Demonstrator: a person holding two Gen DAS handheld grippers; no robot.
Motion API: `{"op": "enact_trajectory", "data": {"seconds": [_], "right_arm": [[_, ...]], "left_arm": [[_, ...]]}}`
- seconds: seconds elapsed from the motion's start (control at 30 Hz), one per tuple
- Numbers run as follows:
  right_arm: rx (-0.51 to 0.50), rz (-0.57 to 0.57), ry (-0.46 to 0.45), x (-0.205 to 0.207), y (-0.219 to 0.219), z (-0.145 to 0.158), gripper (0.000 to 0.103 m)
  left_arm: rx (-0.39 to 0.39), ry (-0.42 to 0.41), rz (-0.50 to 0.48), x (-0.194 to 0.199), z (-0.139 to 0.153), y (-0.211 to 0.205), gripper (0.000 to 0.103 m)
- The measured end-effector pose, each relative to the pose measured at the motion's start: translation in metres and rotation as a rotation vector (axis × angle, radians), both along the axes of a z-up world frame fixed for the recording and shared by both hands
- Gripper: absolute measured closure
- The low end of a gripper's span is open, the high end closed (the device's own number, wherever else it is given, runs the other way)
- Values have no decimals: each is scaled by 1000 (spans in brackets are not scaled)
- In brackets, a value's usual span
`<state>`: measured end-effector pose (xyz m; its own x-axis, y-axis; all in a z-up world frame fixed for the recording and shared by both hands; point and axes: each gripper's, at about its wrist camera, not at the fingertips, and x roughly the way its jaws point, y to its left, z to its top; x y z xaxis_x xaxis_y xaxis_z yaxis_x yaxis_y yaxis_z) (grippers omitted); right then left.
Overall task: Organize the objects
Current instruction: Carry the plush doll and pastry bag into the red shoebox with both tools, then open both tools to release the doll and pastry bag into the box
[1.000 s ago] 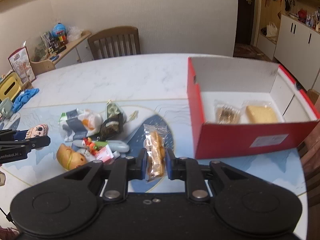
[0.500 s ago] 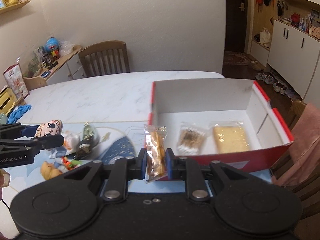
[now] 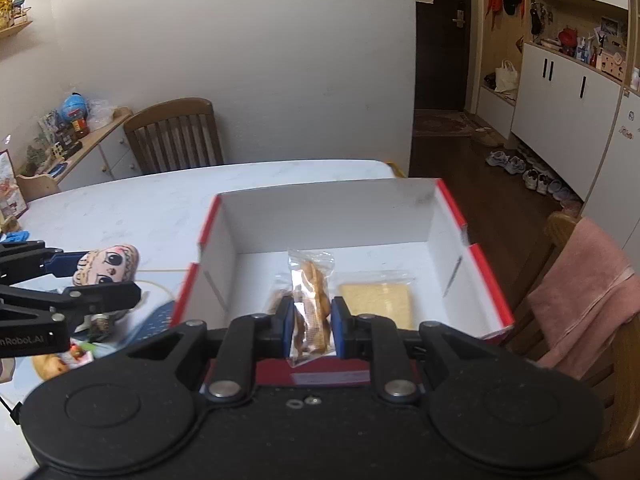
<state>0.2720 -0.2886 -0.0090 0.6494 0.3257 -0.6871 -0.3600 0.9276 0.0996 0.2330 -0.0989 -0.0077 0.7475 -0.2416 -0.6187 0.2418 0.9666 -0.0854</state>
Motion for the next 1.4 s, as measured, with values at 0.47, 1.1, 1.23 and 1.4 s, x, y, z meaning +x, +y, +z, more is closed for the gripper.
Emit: {"op": "enact_trajectory", "data": {"seconds": [0.47,1.1,1.23,1.4], "right_arm": [[0,-16,76,58,-31,-25,85],[-160,89,162,103,-19,-75,85],[-214,120,177,108,-14,-83,85],[-252,145,191,112,-10,-92,85]], "left_arm": [[61,106,-43,73,-30,-63,51],[93,291,-46,149,-71,-88,50],[133,317,-45,160,-79,-95,50],[150,363,-45,170,-89,-99,50]]}}
